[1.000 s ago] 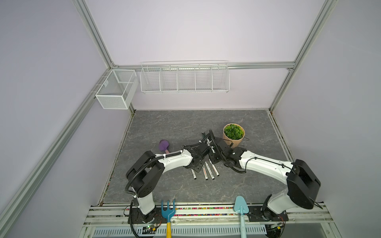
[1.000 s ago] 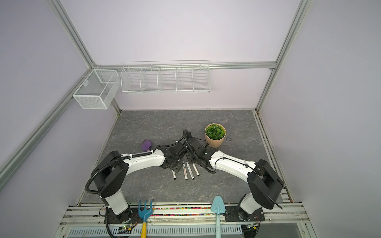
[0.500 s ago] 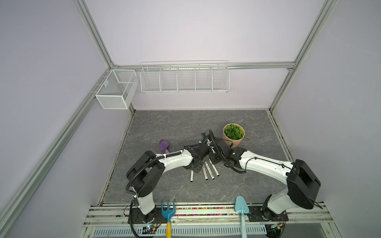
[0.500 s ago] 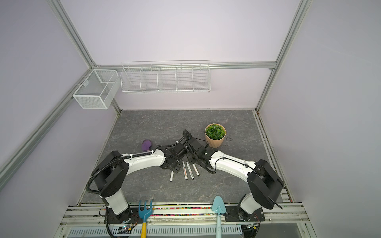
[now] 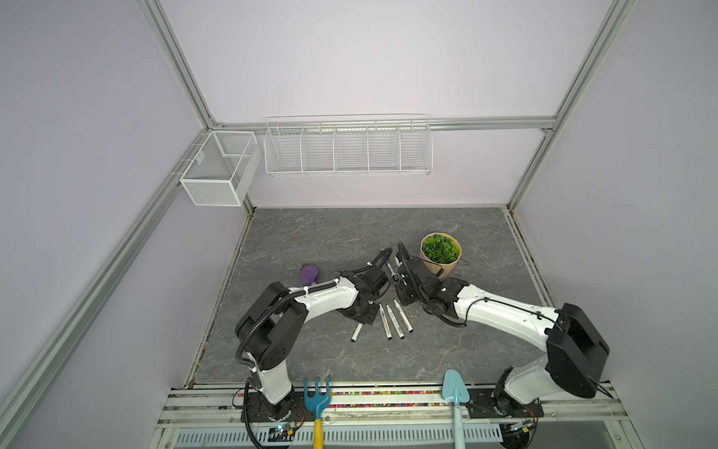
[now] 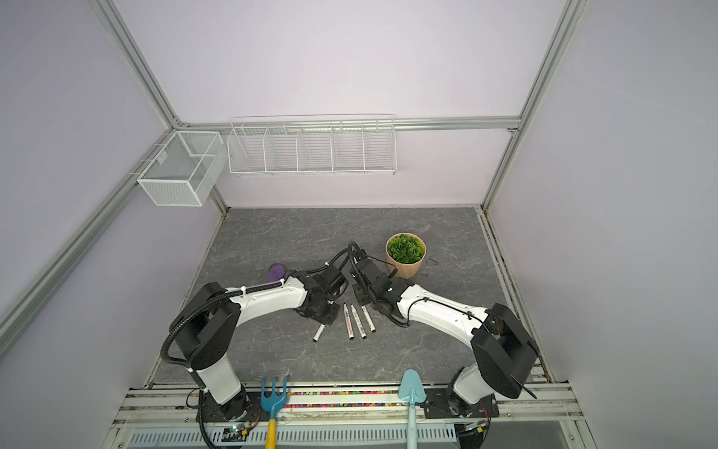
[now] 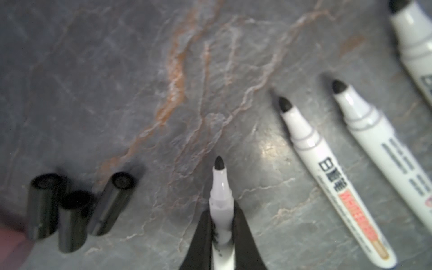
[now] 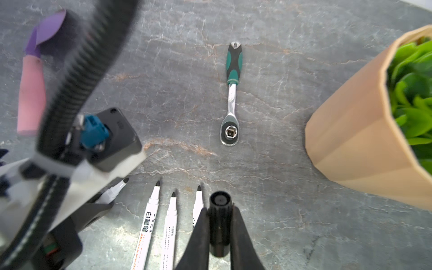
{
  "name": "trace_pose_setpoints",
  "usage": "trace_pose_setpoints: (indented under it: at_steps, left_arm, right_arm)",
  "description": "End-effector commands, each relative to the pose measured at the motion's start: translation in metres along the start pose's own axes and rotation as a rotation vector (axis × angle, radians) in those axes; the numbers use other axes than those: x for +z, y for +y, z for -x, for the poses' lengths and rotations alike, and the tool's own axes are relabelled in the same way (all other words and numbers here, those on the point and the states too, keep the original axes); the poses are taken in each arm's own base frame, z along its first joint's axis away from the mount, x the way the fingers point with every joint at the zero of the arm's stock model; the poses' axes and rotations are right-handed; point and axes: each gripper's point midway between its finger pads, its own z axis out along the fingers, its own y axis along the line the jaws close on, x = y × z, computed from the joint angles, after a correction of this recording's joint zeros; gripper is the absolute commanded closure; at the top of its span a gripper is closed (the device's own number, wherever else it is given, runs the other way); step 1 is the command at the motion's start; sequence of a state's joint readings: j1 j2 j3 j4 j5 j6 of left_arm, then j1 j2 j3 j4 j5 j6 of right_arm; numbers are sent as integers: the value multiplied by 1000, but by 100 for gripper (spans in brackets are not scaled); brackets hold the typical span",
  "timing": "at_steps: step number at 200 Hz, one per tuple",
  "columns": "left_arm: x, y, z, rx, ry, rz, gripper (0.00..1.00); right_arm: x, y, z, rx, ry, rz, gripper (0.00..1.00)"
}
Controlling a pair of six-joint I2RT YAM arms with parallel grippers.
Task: Insert pens into pen caps
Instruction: Pick up a pen from the center of the table, then place the pen cap at the center of the table.
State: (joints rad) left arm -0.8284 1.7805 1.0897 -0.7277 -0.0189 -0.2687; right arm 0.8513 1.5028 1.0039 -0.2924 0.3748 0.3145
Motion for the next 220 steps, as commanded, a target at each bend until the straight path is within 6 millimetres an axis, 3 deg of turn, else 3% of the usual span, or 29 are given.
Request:
trace_pose_setpoints:
  at_steps: [1, 25, 56, 81, 135, 154, 220]
  left_arm:
    - [24, 9, -30, 12, 147, 50, 100]
    - [5, 6, 4, 34, 25, 25, 100]
    - [-44, -2, 60, 33, -236, -83, 100]
    - [-72, -12, 84, 31, -405, -190, 100]
    - [-96, -15, 97, 1, -570, -240, 100]
    - [-102, -12, 96, -4, -621, -240, 100]
    - [-107, -7, 89, -7, -653, -229, 100]
  right_arm:
    - [-9, -11, 11, 33, -54, -28, 87]
    - [-12, -18, 11, 76, -61, -16, 87]
    - [-14, -19, 14, 171, -61, 83, 87]
    - [-5, -12, 16, 254, -17, 221, 87]
    - [39, -3, -28, 298, 178, 205, 86]
    - [54, -9, -49, 304, 246, 135, 86]
    - [76, -21, -80, 280, 325, 5, 83]
